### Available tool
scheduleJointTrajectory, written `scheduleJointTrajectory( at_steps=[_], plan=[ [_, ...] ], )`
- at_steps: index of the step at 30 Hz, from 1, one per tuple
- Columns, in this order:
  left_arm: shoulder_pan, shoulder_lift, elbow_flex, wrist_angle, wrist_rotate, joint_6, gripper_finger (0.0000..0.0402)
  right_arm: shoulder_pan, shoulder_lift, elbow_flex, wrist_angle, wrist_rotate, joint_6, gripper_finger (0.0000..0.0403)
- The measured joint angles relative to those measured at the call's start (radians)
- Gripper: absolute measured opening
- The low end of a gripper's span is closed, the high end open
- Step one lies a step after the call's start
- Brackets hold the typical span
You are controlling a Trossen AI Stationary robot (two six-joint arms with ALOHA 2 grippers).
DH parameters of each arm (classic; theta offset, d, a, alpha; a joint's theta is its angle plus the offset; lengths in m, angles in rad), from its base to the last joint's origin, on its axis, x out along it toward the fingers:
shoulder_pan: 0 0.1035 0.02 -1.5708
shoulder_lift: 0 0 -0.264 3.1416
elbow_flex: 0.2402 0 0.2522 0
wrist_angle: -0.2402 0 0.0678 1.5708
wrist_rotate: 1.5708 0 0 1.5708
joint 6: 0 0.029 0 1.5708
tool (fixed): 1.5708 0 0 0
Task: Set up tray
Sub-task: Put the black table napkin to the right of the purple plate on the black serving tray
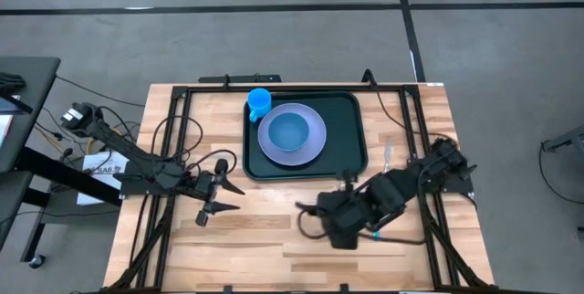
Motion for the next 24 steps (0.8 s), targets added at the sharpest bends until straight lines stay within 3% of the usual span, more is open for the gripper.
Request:
scheduleJointTrajectory(
  at_steps=[5, 9, 15, 24],
  plan=[
    [-0.037, 0.0, 0.0, 0.002, -0.001, 0.0, 0.018, 0.023, -0.189, -0.228, -0.004, 0.007, 0.106, 0.0],
    [-0.048, 0.0, 0.0, 0.007, -0.014, 0.001, 0.018, 0.023, -0.318, -0.327, -0.004, 0.046, 0.119, 0.0],
    [-0.048, 0.0, 0.0, 0.011, -0.036, -0.001, 0.018, -0.053, -0.456, -0.383, -0.001, 0.227, -0.072, 0.0],
    [-0.056, 0.052, 0.0, 0.023, -0.038, -0.033, 0.018, -0.313, -0.583, -0.384, -0.001, 0.32, -0.337, 0.0]
  ],
)
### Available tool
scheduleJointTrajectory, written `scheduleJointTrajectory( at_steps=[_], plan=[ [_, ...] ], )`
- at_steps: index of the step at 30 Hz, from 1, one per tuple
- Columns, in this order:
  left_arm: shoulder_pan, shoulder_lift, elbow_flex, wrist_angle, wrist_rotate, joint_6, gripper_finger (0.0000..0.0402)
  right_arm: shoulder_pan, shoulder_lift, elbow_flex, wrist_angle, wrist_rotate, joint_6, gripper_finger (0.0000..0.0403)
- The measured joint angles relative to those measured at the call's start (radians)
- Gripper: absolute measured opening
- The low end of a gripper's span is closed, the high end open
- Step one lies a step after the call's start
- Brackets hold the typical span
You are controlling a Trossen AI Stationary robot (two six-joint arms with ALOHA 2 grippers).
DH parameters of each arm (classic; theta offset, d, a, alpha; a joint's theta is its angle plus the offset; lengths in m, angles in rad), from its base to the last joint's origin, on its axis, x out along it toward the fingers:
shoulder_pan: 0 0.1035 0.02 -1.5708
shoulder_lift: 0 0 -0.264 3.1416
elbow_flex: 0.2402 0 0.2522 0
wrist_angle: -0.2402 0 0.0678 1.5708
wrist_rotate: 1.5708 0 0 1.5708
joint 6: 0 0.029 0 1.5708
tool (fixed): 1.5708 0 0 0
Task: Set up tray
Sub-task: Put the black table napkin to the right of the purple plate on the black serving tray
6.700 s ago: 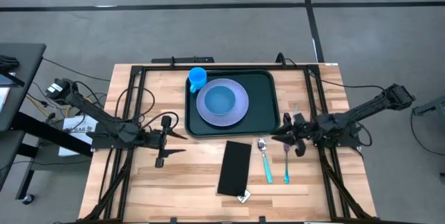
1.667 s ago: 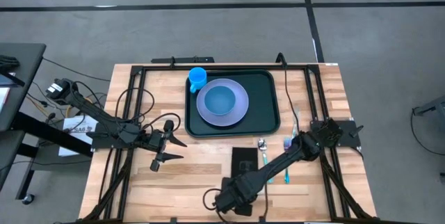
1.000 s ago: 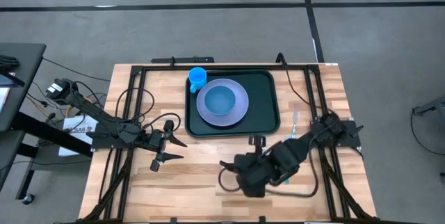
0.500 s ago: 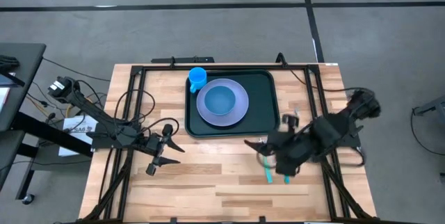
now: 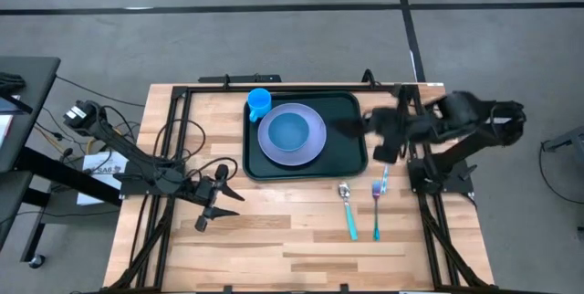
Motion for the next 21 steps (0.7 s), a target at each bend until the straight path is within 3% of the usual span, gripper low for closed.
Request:
scheduleJointTrajectory(
  at_steps=[5, 12, 21],
  plan=[
    [0.002, 0.023, 0.0, 0.081, -0.035, 0.108, 0.018, -0.133, -0.012, 0.0, 0.0, -0.002, -0.071, 0.0],
    [0.003, 0.0, 0.0, 0.219, -0.081, 0.229, 0.018, -0.235, 0.026, 0.0, 0.0, -0.008, -0.128, 0.0],
    [0.003, -0.088, 0.0, 0.085, -0.1, 0.288, 0.018, -0.324, 0.019, 0.0, 0.0, -0.021, -0.256, 0.0001]
  ],
)
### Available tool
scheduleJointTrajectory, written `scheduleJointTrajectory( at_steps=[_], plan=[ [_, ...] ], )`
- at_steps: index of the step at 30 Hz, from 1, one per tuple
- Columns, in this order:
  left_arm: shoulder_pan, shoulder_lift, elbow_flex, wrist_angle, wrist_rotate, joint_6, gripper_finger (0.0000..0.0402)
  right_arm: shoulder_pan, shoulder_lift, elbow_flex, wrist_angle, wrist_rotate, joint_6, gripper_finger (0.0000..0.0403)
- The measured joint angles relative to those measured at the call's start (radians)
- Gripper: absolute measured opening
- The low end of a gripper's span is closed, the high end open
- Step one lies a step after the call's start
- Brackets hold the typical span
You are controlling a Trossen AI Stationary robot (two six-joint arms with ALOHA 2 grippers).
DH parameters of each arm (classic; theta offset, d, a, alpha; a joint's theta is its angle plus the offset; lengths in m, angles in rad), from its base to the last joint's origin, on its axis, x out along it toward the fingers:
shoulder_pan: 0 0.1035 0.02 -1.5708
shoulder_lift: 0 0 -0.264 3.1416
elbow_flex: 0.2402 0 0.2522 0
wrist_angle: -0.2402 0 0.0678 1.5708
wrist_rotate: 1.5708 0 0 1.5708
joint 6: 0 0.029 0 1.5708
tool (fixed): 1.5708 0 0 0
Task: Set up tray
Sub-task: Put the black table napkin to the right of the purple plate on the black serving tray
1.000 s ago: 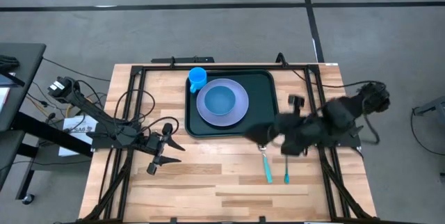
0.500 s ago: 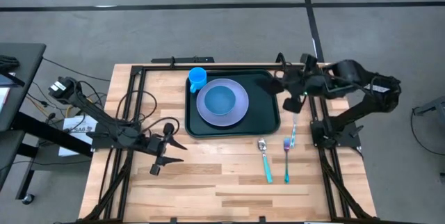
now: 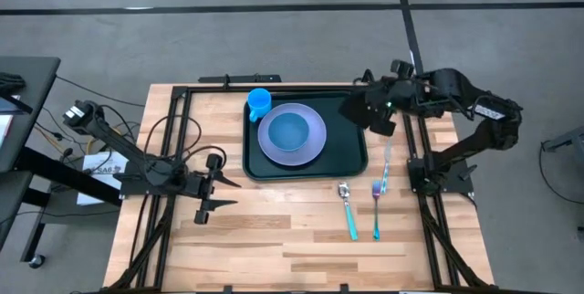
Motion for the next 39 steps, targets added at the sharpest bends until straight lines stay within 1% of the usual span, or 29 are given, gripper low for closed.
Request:
scheduleJointTrajectory(
  at_steps=[3, 6, 8, 12, 14, 20, 23, 25, 27, 29, 31, 33, 38, 39],
  plan=[
    [0.0, -0.027, 0.0, -0.04, 0.0, -0.033, 0.018, -0.079, 0.0, 0.0, 0.0, -0.016, -0.064, 0.0002],
    [0.0, -0.038, 0.0, -0.073, -0.004, -0.05, 0.018, -0.192, 0.025, 0.001, 0.001, -0.021, -0.139, 0.0001],
    [0.0, -0.038, 0.0, -0.071, -0.02, -0.05, 0.018, -0.276, 0.059, 0.0, 0.028, -0.043, -0.199, 0.0001],
    [0.0, -0.038, 0.0, -0.065, -0.068, -0.056, 0.018, -0.417, 0.13, 0.0, 0.181, -0.124, -0.355, 0.0001],
    [0.0, -0.038, 0.0, -0.065, -0.079, -0.076, 0.018, -0.481, 0.167, 0.0, 0.265, -0.145, -0.443, 0.0001],
    [-0.002, -0.035, 0.0, -0.068, -0.071, -0.127, 0.018, -0.671, 0.289, 0.0, 0.484, -0.15, -0.691, 0.0001],
    [-0.002, -0.035, 0.0, -0.07, -0.071, -0.139, 0.018, -0.75, 0.34, 0.0, 0.612, -0.143, -0.769, 0.0001],
    [-0.002, -0.035, 0.0, -0.07, -0.071, -0.139, 0.018, -0.777, 0.365, 0.0, 0.661, -0.147, -0.784, 0.0001],
    [-0.002, -0.035, 0.0, -0.07, -0.072, -0.14, 0.018, -0.79, 0.391, 0.001, 0.667, -0.189, -0.785, 0.0001],
    [-0.002, -0.035, 0.0, -0.07, -0.072, -0.14, 0.018, -0.788, 0.425, 0.001, 0.628, -0.222, -0.783, 0.0001],
    [-0.001, -0.035, 0.0, -0.069, -0.081, -0.132, 0.018, -0.779, 0.465, 0.001, 0.577, -0.228, -0.771, 0.0001],
    [-0.001, -0.035, 0.0, -0.062, -0.094, -0.104, 0.018, -0.764, 0.507, 0.001, 0.527, -0.232, -0.753, 0.0001],
    [-0.001, -0.036, 0.001, -0.047, -0.107, -0.046, 0.018, -0.729, 0.606, 0.001, 0.43, -0.301, -0.735, 0.0001],
    [-0.001, -0.036, 0.001, -0.046, -0.107, -0.046, 0.018, -0.717, 0.618, 0.001, 0.424, -0.301, -0.731, 0.0]
  ],
)
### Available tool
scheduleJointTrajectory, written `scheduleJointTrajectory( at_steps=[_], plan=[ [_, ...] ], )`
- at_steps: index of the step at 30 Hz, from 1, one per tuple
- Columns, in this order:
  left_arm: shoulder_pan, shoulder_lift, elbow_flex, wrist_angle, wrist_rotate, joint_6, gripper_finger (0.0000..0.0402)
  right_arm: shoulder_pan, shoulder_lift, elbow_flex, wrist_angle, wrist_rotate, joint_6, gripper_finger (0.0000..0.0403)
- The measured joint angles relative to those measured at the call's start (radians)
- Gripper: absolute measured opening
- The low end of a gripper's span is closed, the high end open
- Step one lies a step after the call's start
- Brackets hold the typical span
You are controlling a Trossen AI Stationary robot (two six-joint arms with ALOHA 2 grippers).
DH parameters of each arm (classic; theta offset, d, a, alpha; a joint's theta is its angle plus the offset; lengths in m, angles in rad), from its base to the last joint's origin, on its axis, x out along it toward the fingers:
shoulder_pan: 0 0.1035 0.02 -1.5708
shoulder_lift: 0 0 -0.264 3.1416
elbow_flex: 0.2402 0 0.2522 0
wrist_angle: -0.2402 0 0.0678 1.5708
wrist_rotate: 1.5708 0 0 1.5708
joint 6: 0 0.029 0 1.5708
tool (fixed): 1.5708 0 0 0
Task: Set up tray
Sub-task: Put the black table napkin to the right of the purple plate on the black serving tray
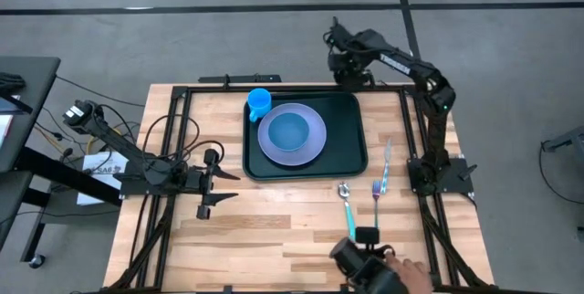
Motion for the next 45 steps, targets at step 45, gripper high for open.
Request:
scheduleJointTrajectory(
  at_steps=[45],
  plan=[
    [0.0, 0.0, 0.0, -0.103, -0.01, -0.063, 0.018, 0.368, -0.114, -0.418, -0.037, -0.16, 0.209, 0.0]
  ],
)
